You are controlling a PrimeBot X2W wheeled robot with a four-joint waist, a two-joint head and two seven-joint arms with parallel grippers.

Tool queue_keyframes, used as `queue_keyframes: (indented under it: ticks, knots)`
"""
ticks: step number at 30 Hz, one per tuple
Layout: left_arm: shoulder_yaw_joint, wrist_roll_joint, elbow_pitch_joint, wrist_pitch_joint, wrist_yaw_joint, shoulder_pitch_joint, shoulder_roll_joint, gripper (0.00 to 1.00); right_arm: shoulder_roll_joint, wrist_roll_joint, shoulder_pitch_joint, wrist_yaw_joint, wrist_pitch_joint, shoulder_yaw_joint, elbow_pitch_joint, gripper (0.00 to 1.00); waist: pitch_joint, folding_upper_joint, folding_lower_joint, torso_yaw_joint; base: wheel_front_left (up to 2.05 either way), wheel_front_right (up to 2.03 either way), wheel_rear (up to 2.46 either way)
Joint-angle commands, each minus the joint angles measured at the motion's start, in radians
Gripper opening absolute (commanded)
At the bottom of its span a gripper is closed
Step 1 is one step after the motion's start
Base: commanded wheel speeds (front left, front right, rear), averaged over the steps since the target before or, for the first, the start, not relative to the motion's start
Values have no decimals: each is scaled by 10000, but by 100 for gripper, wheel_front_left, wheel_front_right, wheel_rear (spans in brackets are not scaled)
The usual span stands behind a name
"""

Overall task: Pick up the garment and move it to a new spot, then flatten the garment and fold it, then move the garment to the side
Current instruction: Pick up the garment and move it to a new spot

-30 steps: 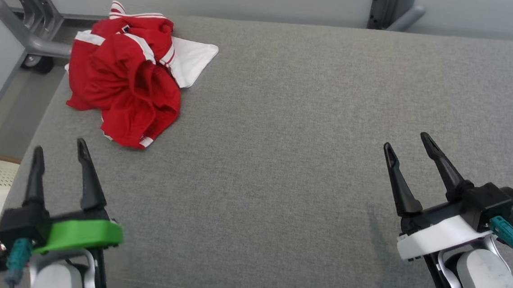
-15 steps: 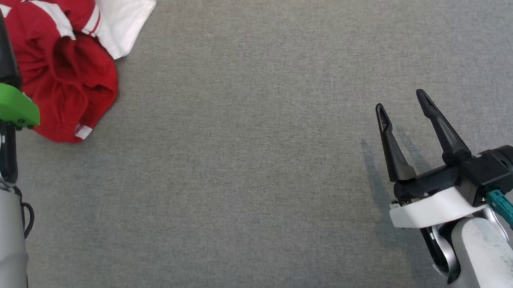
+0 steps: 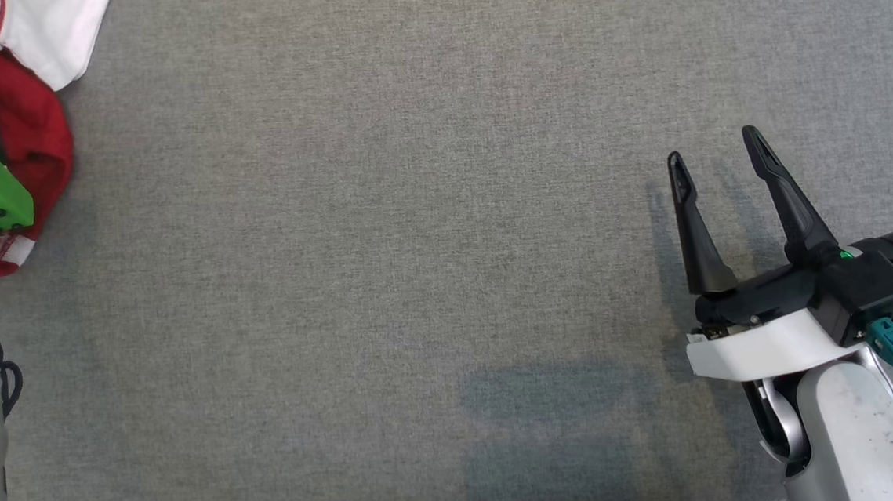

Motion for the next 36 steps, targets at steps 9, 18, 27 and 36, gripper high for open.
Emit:
queue_keyframes:
  ticks: [9, 18, 27, 36]
  knots:
    - [147, 62, 1164, -647, 750, -374, 47, 100, -25, -109, -93, 1, -26, -131, 17, 100, 183, 14, -1, -37, 0, 0, 0]
    - [327, -413, 1479, -1192, 512, -161, -135, 0, -25, -16, 66, 1, -26, -77, 147, 100, -227, 14, -1, 235, 0, 0, 0]
    - [141, -243, 1138, -1641, 525, 147, 43, 0, -27, 262, 146, 1, -26, 32, 385, 100, -1213, 14, -1, 192, 0, 0, 0]
    - [-322, 77, -319, -1361, 490, 351, 393, 0, -25, 782, 386, 1, -26, 62, 642, 100, -2511, 14, -1, -203, 0, 0, 0]
